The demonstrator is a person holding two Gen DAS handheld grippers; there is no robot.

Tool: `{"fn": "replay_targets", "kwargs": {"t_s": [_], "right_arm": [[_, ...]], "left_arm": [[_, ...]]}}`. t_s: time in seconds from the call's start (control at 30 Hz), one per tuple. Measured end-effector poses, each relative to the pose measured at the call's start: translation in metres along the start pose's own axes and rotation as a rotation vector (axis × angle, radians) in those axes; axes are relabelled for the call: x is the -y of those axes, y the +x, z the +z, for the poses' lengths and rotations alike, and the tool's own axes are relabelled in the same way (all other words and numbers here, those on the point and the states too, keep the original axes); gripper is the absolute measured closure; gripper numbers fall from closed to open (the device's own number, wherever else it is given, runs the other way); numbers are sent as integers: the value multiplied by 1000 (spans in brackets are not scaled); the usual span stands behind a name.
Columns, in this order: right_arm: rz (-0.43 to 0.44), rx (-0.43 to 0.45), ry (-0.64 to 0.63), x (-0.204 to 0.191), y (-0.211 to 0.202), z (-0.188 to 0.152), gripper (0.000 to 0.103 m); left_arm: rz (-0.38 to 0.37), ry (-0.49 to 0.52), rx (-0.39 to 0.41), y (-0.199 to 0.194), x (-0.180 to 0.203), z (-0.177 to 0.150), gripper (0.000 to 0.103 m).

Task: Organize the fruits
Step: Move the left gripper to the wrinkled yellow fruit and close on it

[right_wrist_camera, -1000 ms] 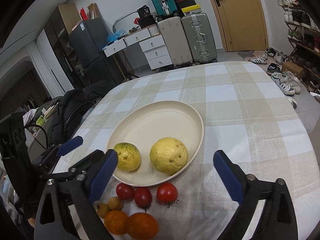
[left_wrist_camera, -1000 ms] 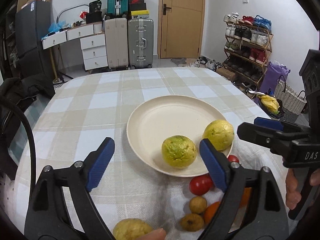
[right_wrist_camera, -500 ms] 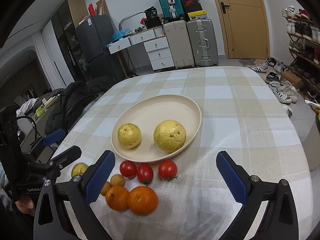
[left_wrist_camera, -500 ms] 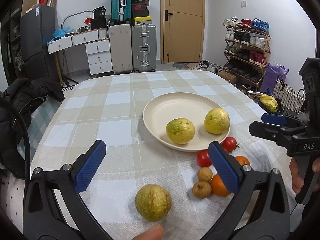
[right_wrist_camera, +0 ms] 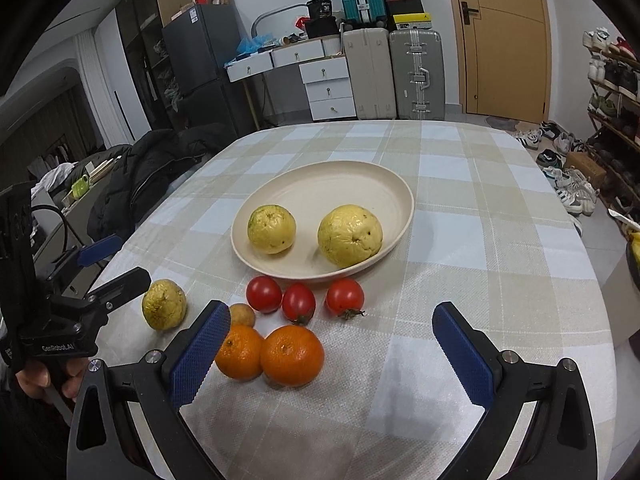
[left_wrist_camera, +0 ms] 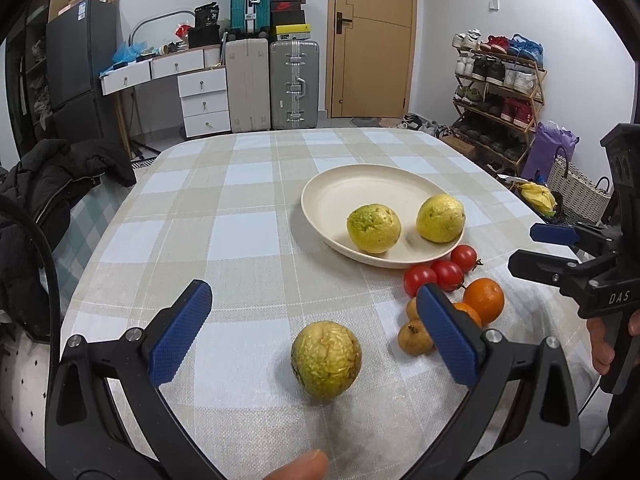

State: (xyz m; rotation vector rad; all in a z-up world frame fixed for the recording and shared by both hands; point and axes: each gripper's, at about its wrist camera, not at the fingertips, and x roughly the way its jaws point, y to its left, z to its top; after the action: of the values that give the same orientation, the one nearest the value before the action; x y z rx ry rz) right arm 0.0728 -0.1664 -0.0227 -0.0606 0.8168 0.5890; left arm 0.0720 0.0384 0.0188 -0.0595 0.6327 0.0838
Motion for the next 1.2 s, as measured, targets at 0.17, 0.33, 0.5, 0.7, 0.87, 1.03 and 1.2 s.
{"fn": "replay_targets", "kwargs": {"t_s": [0.17,0.33,0.5,0.7,0.87,1.03,1.2], "right_arm": [[-9,-26,-21,-3,5,-3,0],[-32,-73,-45,-5,15,-7,0],[-44,-103,-73,-4,20,-14,0],[-64,-152,-129,-7,28,-21,0],[-72,-187,-150,-6,33,-25,0],[-80,-211,-163,-8,37,-29,0],[-85,-205,-158,-9,40,-30,0]], "left_arm": [[-8,1,-14,0,0,-1,1],[-5,2,-27,4,-1,1,1],[-7,-5,-41,8,-3,0,1],[4,-2,-65,15,-4,-2,1],[11,11,-101,22,-2,-5,1],[19,26,-135,30,1,-9,1],[24,53,-155,34,6,-11,1]]}}
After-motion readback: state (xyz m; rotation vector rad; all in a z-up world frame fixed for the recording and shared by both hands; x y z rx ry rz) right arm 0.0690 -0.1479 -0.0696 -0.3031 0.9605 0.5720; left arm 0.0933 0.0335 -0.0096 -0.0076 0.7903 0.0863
